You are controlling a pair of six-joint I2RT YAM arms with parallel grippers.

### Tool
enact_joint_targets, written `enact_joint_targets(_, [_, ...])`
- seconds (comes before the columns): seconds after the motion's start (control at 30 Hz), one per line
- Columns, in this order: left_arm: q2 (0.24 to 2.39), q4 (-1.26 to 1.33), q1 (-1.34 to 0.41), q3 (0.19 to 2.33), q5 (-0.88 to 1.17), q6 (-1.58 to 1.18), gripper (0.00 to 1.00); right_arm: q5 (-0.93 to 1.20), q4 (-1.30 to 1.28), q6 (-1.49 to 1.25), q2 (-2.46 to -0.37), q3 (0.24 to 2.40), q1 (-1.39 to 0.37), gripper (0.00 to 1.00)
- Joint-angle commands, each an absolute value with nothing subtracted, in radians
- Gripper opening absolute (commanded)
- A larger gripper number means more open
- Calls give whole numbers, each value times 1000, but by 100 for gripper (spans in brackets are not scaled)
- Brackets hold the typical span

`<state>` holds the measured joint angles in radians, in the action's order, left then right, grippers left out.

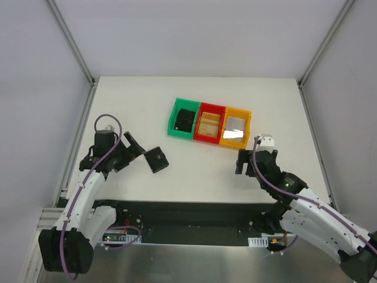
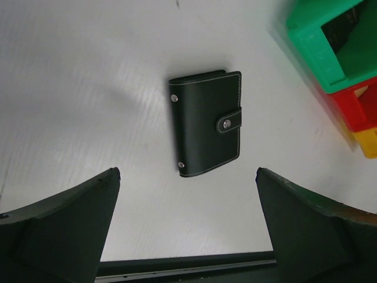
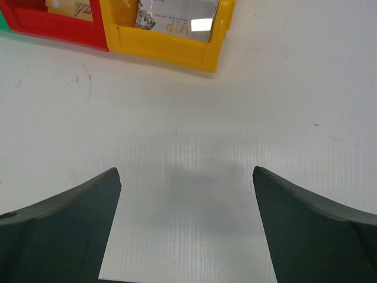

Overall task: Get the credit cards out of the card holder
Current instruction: Move the card holder to the center of the board.

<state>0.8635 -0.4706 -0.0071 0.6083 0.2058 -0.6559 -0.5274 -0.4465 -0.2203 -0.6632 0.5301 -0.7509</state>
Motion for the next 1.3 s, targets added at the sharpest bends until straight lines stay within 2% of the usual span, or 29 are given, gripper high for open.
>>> enact_joint_targets(0.0, [856,-425,-99,591,166,-707,97,-422,-433,-199,-673,561,-749,96])
enact_joint_targets(0.07, [877,-411,-142,580,135,-735,94,-394,-423,-195,-678,560,-749,96])
enact_joint_targets(0.1, [885,-404,-159,571,120,-753,89,-384,-422,-195,-683,561,-750,96])
enact_joint_targets(0.4, [913,-243,-169,457,78,-857,81,-285,-374,-204,-692,532,-749,94])
enact_joint_targets(0.53, [991,-137,-169,439,123,-868,64,-236,-351,-207,-729,538,-750,92])
enact_joint_targets(0.57, [1008,-114,-169,436,130,-879,62,-229,-350,-209,-736,538,-750,91])
enact_joint_targets(0.83, [1132,-37,-169,452,146,-884,59,-141,-276,-196,-834,572,-755,85])
enact_joint_targets(1.0, [1244,-25,-169,506,196,-865,42,-118,-242,-190,-928,618,-775,85])
enact_joint_targets(1.27, [1298,-18,-207,526,186,-839,39,-109,-215,-183,-1017,666,-795,84])
